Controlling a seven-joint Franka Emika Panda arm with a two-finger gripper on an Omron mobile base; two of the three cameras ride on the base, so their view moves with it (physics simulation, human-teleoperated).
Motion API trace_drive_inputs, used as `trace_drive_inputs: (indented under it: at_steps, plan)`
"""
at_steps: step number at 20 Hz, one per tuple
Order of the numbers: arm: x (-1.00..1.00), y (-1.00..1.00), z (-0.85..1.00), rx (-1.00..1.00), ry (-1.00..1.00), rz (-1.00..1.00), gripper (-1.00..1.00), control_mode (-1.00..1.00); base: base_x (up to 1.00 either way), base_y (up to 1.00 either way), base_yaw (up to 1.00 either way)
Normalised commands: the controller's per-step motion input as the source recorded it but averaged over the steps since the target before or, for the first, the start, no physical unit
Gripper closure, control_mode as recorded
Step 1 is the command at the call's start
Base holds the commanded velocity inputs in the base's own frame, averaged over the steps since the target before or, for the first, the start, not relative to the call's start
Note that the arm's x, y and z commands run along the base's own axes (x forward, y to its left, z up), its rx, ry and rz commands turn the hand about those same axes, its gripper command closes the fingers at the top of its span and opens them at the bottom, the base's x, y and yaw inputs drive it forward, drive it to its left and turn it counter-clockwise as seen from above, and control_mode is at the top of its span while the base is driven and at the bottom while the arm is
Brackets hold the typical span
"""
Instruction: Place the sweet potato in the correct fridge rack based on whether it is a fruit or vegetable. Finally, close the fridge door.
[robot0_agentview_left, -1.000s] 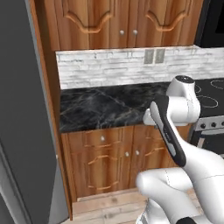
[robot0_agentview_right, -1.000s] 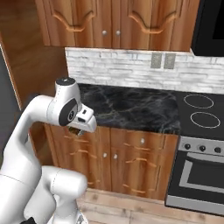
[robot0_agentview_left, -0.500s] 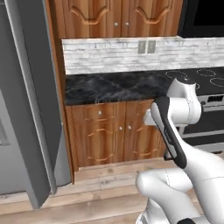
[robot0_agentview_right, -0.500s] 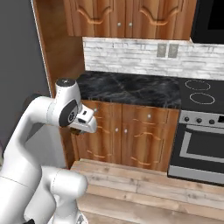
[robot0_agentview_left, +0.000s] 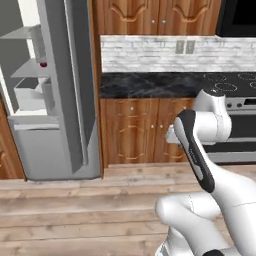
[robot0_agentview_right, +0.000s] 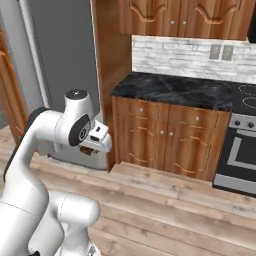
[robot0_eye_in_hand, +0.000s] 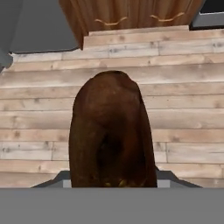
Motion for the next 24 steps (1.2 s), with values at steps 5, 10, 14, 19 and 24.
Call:
trace_drive_inputs:
  at_steps: [5, 10, 14, 19, 24]
  plan:
    - [0.00, 0.00, 0.00, 0.00, 0.00, 0.00, 1.00, 1.00, -0.35, 0.97, 0.25]
    - [0.00, 0.00, 0.00, 0.00, 0.00, 0.00, 1.00, 1.00, -0.16, 1.00, 0.26]
    - [0.00, 0.00, 0.00, 0.00, 0.00, 0.00, 1.00, 1.00, 0.00, 1.00, 0.17]
    - [0.00, 0.00, 0.00, 0.00, 0.00, 0.00, 1.00, 1.00, 0.12, 1.00, 0.11]
    - [0.00, 0.00, 0.00, 0.00, 0.00, 0.00, 1.00, 1.00, 0.57, 0.98, -0.06]
